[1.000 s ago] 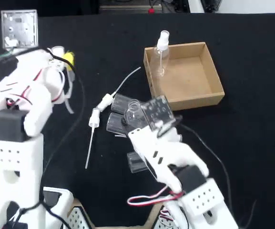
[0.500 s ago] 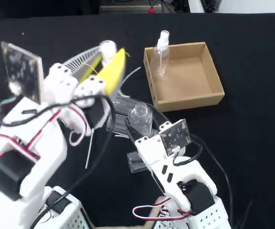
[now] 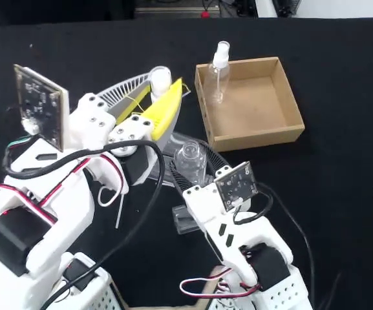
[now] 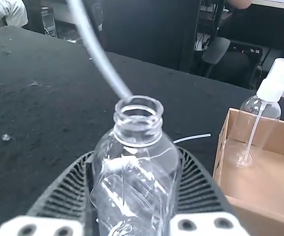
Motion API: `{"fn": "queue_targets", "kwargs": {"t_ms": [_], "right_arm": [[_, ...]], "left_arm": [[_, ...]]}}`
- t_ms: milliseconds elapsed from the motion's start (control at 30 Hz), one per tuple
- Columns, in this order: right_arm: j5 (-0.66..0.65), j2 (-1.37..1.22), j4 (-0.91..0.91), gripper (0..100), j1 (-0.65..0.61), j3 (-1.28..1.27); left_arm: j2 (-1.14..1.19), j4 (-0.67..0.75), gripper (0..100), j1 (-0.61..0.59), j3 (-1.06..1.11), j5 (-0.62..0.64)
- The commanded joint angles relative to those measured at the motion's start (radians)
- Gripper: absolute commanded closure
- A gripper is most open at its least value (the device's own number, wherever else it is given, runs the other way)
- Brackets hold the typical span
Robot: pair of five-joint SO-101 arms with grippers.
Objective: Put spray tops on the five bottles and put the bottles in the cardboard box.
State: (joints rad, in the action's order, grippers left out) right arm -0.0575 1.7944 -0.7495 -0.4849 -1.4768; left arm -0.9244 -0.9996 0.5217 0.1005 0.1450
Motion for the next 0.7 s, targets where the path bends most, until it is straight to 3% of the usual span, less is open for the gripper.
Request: {"fn": "queue_targets", "kwargs": {"t_ms": [0, 200, 367, 667], "right_arm": [[-0.003, 0.025, 0.005, 93.9, -0.011, 0.002], [-0.003, 0.025, 0.005, 93.9, -0.009, 0.002], [-0.003, 0.025, 0.005, 93.9, -0.009, 0.002], [-0.003, 0.025, 0.005, 93.9, -0.009, 0.002]], "left_arm": [[-0.012, -0.015, 96, 0.047, -0.015, -0.003], [-0.014, -0.020, 96, 0.134, -0.085, -0.005], [-0.012, -0.017, 96, 0.130, -0.157, -0.005], [0.034, -0.011, 96, 0.130, -0.059, -0.118]]}}
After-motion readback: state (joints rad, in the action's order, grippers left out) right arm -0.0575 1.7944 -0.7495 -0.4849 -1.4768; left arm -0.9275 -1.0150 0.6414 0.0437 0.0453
